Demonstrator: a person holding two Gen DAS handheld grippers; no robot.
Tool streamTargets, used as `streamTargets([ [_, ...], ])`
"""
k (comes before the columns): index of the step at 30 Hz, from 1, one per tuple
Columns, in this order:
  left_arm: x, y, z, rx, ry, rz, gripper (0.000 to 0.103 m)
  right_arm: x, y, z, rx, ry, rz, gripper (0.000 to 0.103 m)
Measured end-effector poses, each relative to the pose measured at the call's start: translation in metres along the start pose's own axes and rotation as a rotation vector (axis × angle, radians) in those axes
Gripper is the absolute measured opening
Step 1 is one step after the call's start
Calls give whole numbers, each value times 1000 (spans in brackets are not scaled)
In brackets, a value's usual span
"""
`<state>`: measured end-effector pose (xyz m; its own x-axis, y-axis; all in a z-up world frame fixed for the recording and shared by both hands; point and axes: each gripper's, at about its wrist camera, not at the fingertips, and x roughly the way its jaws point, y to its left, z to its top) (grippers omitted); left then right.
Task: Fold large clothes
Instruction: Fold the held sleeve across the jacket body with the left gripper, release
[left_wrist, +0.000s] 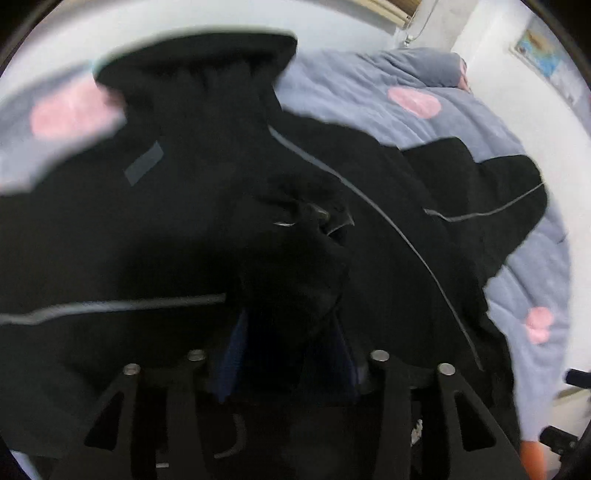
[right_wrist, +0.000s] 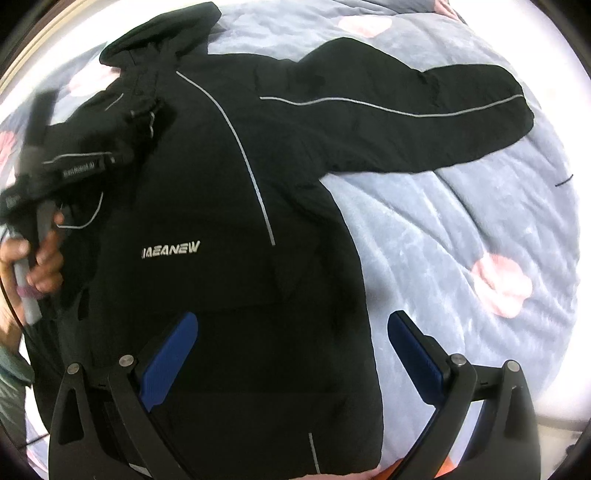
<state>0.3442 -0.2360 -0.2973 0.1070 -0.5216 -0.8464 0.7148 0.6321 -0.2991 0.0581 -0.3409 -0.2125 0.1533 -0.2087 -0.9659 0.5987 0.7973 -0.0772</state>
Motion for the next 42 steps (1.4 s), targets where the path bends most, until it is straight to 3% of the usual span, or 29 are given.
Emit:
streamTargets([
  [5, -36, 3, -14, -16, -57, -63, 49, -2, 19, 31, -34, -76, 42, 103],
  [7, -67, 9, -22, -13, -98, -50, 59, -1, 39, 54, -62, -136, 82, 103],
  [10, -113, 28, -34, -40, -165, 23, 65, 10, 65, 83, -86, -188, 173, 103],
  [14, -161, 67, -50, -116, -218, 140, 65, 38, 110, 127, -99, -189, 340, 102],
  [17, -184, 99, -60, -183, -235, 211, 65, 63, 134, 150, -88, -154, 368, 93],
  [22, -197, 137, -71, -276, -239, 314, 65, 101, 147, 171, -34, -104, 390, 92],
  [24, -193, 144, -69, -291, -236, 347, 65, 112, 150, 177, -25, -73, 406, 85],
  [25, -187, 145, -67, -293, -227, 358, 65, 119, 153, 180, -29, -55, 414, 70],
  [26, -183, 147, -65, -294, -219, 365, 65, 120, 153, 181, -34, -46, 406, 52],
  [29, -164, 152, -53, -305, -197, 386, 65, 114, 151, 179, -46, -75, 409, 39],
  [34, -147, 151, -31, -300, -193, 378, 65, 66, 124, 180, -70, -262, 283, 35],
  [37, -136, 137, -17, -255, -195, 364, 65, 51, 87, 188, -2, -346, 145, 35],
  [39, -120, 127, -9, -212, -178, 354, 65, 59, 68, 192, 40, -338, 101, 35],
  [42, -77, 118, 1, -150, -79, 362, 65, 97, 59, 197, 52, -248, 85, 35],
])
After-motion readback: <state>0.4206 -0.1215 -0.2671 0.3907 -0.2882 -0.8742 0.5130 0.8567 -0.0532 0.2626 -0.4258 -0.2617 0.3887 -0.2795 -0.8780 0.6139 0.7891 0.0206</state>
